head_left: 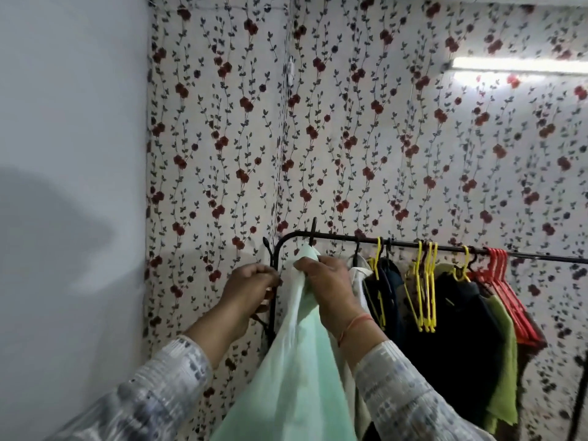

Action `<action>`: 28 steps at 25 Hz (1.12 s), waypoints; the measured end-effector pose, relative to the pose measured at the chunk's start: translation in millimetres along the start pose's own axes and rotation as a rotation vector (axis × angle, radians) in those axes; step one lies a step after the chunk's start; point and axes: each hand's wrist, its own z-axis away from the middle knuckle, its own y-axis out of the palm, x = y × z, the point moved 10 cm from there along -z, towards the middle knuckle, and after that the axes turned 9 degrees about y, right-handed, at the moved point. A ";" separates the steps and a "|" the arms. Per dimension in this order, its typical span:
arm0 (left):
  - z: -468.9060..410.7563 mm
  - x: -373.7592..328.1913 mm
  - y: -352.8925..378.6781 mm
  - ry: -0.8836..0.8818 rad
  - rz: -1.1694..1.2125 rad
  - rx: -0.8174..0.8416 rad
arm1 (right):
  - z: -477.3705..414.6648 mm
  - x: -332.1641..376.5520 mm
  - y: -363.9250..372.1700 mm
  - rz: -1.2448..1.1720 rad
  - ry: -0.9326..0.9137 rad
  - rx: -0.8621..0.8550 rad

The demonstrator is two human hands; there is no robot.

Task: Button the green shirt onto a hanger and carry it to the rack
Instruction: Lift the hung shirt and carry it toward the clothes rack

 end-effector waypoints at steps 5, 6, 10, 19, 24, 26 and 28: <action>-128.0 38.9 35.8 -0.014 -0.035 0.114 | -105.1 -13.4 13.6 0.036 0.047 -0.074; -150.2 47.0 45.1 -0.017 -0.034 0.131 | -125.9 -17.7 14.2 0.046 0.061 -0.087; -215.4 75.6 73.5 -0.031 -0.032 0.157 | -192.5 -39.6 17.5 0.086 0.117 -0.106; -289.3 136.0 99.9 -0.075 -0.024 0.098 | -289.9 -75.5 -1.8 0.089 0.152 -0.119; -310.0 145.8 103.8 -0.097 -0.024 0.074 | -330.0 -60.3 -9.3 0.070 0.145 -0.143; -312.1 151.6 106.5 -0.092 -0.053 0.080 | -333.9 -82.1 -9.4 0.127 0.175 -0.120; -310.7 157.4 106.7 -0.098 -0.057 0.080 | -334.1 -100.3 -8.7 0.122 0.158 -0.088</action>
